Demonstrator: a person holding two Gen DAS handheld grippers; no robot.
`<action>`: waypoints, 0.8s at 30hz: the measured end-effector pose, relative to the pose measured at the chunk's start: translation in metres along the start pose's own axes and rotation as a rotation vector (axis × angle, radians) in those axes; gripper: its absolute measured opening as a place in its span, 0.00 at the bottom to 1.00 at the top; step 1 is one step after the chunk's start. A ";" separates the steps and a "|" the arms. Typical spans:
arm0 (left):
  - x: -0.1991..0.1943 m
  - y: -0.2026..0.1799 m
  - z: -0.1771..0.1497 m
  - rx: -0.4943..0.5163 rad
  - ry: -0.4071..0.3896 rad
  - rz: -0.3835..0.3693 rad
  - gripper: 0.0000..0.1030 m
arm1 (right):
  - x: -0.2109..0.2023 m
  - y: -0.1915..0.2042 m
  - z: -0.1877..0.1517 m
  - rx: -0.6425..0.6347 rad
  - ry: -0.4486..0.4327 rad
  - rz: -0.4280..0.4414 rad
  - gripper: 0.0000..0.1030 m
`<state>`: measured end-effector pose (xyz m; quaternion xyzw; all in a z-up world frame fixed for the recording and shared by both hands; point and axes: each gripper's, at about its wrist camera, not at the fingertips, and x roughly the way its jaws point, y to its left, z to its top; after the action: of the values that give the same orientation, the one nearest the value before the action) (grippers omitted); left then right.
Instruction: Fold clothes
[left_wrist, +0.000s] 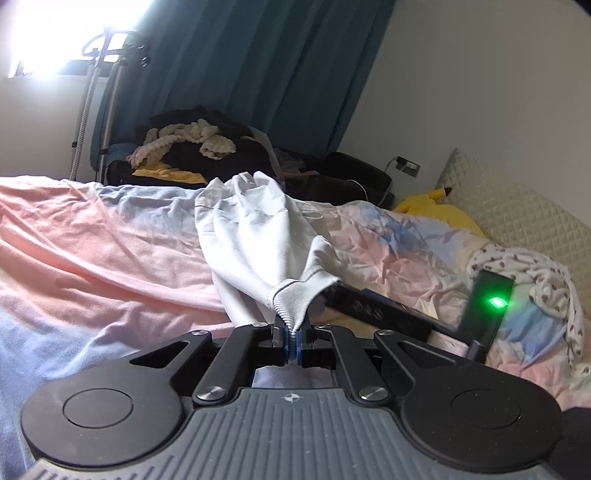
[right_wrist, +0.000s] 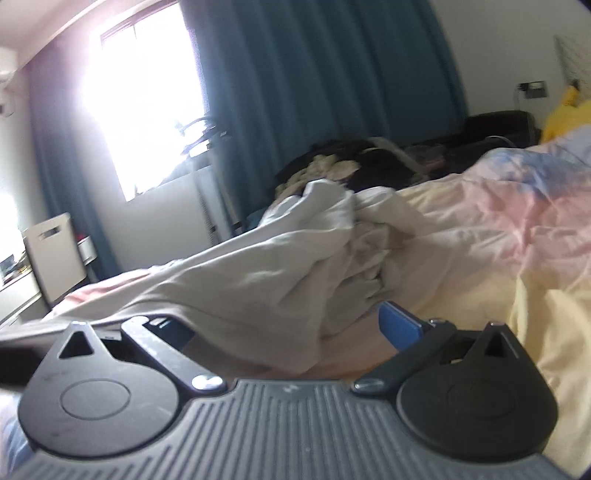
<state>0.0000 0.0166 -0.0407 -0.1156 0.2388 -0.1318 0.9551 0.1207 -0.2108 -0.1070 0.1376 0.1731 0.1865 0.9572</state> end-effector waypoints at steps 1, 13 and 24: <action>0.001 -0.001 -0.001 0.005 0.002 -0.001 0.04 | 0.003 -0.002 0.000 0.000 -0.009 -0.023 1.00; 0.015 -0.005 -0.008 0.041 0.043 0.023 0.04 | -0.006 -0.025 0.007 -0.053 -0.155 -0.392 1.00; 0.021 -0.004 -0.010 0.054 0.044 0.055 0.05 | -0.024 -0.023 0.019 -0.041 -0.233 -0.324 0.49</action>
<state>0.0118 0.0048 -0.0570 -0.0802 0.2594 -0.1145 0.9556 0.1146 -0.2453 -0.0904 0.1092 0.0774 0.0161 0.9909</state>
